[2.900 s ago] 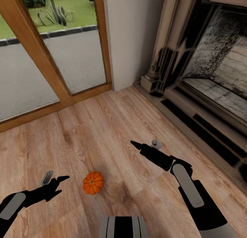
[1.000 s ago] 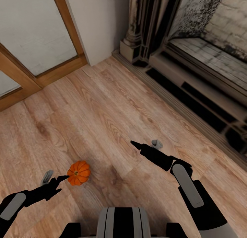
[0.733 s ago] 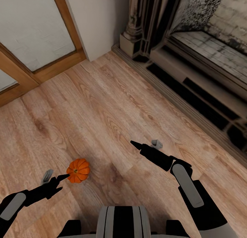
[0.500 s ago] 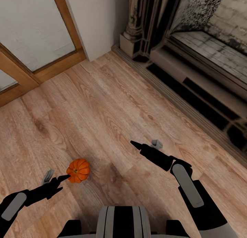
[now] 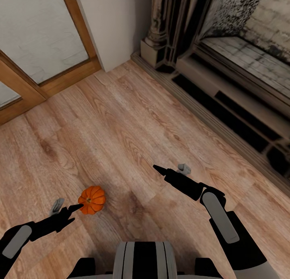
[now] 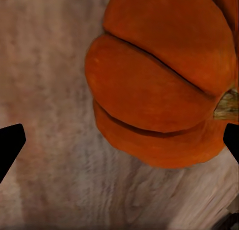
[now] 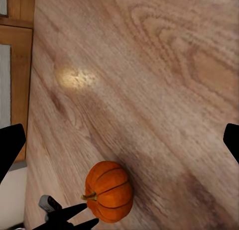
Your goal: Place each of the two pumpkins and all three candles from the living room inside a cabinet in the living room (use any cabinet), then make sure every cabinet is closed, and position the cauldron so it is next to a table in the living room.
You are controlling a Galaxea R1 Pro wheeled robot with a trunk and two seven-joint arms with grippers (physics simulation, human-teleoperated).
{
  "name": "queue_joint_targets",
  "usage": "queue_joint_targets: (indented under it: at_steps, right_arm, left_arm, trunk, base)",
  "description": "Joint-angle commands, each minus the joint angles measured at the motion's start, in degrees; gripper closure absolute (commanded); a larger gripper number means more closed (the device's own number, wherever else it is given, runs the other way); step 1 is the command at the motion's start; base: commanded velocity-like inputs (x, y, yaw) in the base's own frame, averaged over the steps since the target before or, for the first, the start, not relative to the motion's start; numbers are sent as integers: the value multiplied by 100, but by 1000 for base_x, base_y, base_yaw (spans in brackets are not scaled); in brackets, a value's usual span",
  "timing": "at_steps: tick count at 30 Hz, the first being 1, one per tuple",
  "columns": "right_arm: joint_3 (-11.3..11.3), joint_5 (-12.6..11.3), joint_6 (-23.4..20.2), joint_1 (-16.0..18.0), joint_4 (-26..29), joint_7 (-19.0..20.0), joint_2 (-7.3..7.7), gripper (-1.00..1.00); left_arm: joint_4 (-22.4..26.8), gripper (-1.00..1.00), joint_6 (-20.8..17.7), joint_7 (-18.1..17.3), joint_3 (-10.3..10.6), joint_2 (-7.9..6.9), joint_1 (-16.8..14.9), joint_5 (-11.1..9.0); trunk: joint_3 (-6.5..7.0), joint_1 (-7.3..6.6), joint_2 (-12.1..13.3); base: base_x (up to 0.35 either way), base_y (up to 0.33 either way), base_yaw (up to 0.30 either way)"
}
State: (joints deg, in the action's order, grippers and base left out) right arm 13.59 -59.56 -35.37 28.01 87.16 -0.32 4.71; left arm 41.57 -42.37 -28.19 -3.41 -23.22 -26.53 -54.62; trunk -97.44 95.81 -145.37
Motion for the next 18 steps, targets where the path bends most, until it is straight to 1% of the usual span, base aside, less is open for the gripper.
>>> queue_joint_targets:
  at_steps: [1,4,7,14,18]
  right_arm:
    - [3,-11,-14,2,3,-3,3,-100]
    - [3,-11,-14,2,2,-3,3,-100]
    - [3,-11,-14,2,1,-3,3,-100]
    - [3,-11,-14,2,-1,-3,3,-100]
    - [3,-11,-11,2,-5,-3,3,-100]
  left_arm:
    - [-4,-100,-20,-80,-4,1,-2,25]
    - [-8,-100,21,-196,11,3,-2,177]
    - [-9,-100,33,-230,15,6,-2,255]
    - [-9,-100,36,-239,16,2,-2,279]
    - [-9,-100,42,-239,16,2,-2,284]
  trunk:
    - [-3,-1,-1]
    - [-3,-1,-1]
    - [4,-1,-1]
    - [9,-1,-1]
    - [9,-1,-1]
  base:
    - [0,0,0]
    - [0,0,-7]
    - [0,-43,-122]
    - [1,-9,-43]
    - [69,45,-3]
